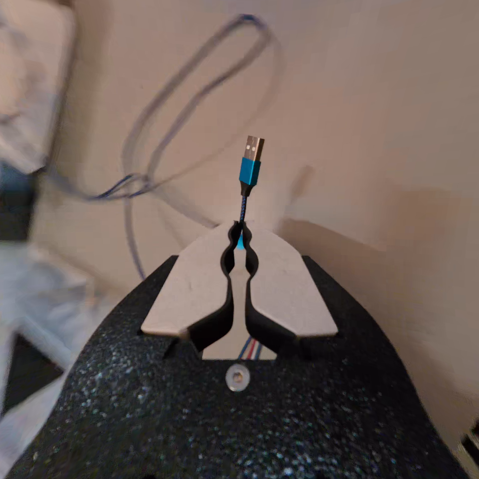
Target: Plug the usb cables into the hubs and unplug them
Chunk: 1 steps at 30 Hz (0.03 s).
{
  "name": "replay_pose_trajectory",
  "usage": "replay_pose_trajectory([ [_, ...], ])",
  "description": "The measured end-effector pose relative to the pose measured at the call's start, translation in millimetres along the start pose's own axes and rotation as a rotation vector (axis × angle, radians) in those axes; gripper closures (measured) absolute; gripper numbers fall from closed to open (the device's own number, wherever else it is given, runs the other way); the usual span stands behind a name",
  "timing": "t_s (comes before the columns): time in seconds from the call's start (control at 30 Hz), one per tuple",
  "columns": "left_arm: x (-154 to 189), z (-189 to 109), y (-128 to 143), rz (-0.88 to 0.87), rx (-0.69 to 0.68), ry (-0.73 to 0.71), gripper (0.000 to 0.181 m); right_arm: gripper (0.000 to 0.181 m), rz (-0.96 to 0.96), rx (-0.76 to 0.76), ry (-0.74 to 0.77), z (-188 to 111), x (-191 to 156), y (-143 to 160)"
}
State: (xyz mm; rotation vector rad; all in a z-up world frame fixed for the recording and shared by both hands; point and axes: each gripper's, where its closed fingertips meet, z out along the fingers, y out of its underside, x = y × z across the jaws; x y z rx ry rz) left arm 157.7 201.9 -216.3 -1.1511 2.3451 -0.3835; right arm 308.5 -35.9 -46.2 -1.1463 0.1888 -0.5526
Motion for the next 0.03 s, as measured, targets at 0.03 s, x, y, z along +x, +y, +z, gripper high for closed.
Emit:
replay_pose_trajectory([
  [0.03,-23.3,-13.5,9.2,-0.031,-0.03,-0.129,0.179,0.146,-0.001,0.0,-0.004,0.6,-1.4,0.1],
])
